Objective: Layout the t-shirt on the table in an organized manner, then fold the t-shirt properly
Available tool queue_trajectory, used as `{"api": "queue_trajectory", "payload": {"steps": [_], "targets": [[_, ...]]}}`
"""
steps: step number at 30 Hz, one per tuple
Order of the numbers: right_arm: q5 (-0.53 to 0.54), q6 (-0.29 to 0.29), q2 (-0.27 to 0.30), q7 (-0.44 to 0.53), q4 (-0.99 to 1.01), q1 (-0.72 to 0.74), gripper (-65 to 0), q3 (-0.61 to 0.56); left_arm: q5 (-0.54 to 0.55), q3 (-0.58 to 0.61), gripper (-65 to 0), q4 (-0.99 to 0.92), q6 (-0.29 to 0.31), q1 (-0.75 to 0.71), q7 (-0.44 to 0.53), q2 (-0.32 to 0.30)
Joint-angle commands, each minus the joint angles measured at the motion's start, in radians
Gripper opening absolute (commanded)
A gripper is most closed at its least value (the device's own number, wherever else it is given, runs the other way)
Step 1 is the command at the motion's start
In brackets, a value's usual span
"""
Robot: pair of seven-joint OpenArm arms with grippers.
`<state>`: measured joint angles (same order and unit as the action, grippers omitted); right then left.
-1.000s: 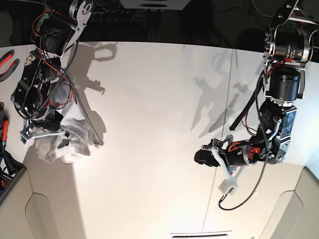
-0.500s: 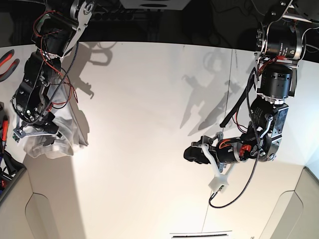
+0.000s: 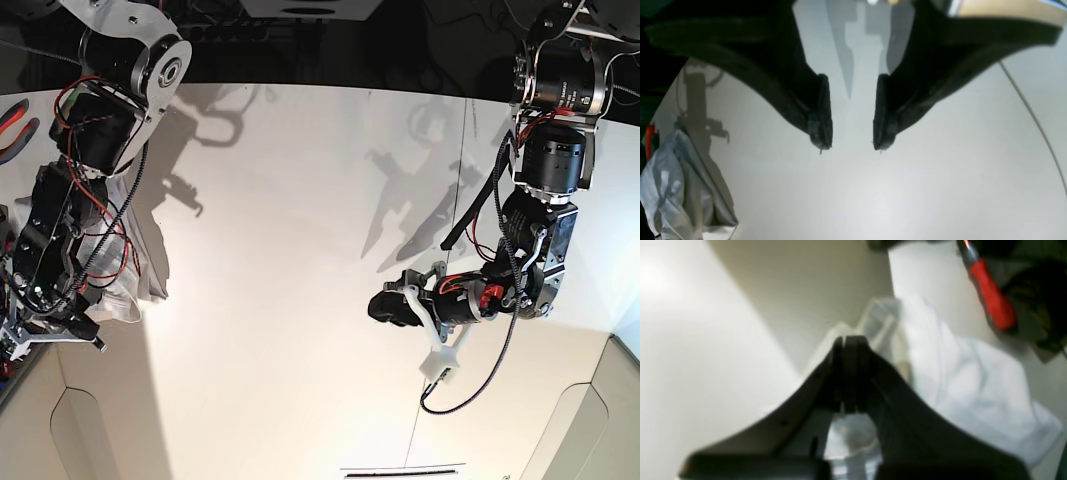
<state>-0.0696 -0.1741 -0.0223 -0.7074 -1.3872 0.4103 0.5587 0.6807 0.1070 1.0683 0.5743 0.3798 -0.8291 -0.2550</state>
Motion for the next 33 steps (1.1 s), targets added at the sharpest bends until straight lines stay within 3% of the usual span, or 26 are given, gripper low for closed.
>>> {"api": "queue_trajectory", "payload": {"steps": [1,4,5,7,11,17,22,25,33], "targets": [[-0.001,0.023,0.008,0.013,-0.042,0.024,-65.0,-0.002,0.018,-0.005,-43.2,0.017,0.014,0.03,0.022,-0.006],[0.034,0.12,0.008,-0.016,-0.14,-0.004,-65.0,-0.006,0.019,-0.005,-63.2,0.017,0.044,0.029,0.045,-0.012],[0.064,0.157,0.009,-0.025,-0.185,-0.024,-65.0,-0.01,0.019,-0.005,-65.0,0.017,0.068,0.027,0.049,-0.016],[0.128,0.218,0.008,-0.043,-0.288,-0.078,-65.0,-0.024,0.054,-0.008,-65.0,0.018,0.124,0.023,0.047,-0.028],[0.242,0.339,0.01,-0.053,-0.488,-0.248,-65.0,-0.073,0.208,-0.073,-65.0,0.051,0.124,-0.03,0.018,-0.05],[0.392,0.489,0.034,-0.097,-0.687,-0.529,-65.0,-0.146,0.467,-0.325,-65.0,0.221,0.124,-0.211,-0.185,-0.05],[0.445,0.496,0.075,-0.184,-0.745,-0.713,-65.0,-0.153,0.685,-0.56,-65.0,0.366,0.124,-0.43,-0.378,-0.064],[0.445,0.495,0.095,-0.22,-0.745,-0.819,-65.0,-0.153,0.787,-0.689,-65.0,0.383,0.124,-0.577,-0.433,-0.097],[0.444,0.495,0.199,-0.237,-0.743,-1.061,-65.0,-0.153,0.747,-0.915,-65.0,0.382,0.124,-0.951,-0.436,-0.178]]}}
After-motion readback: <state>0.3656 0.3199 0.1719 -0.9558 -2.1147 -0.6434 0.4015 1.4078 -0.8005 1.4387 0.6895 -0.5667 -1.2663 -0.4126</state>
